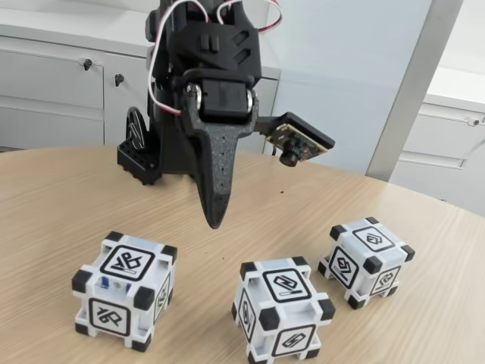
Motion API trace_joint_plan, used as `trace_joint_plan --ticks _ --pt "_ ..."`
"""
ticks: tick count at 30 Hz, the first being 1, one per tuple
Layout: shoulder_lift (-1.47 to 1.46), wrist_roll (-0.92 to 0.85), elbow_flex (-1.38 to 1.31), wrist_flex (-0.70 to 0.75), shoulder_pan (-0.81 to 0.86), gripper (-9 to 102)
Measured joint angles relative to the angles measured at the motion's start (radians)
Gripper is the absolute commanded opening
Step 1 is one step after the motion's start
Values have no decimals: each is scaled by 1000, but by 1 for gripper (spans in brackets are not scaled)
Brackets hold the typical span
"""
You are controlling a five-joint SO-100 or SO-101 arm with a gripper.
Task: Stack cubes from left to right.
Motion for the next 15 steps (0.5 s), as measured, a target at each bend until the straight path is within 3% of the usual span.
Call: trace_joint_plan --ticks 15 --pt "0 -35 0 0 0 1"
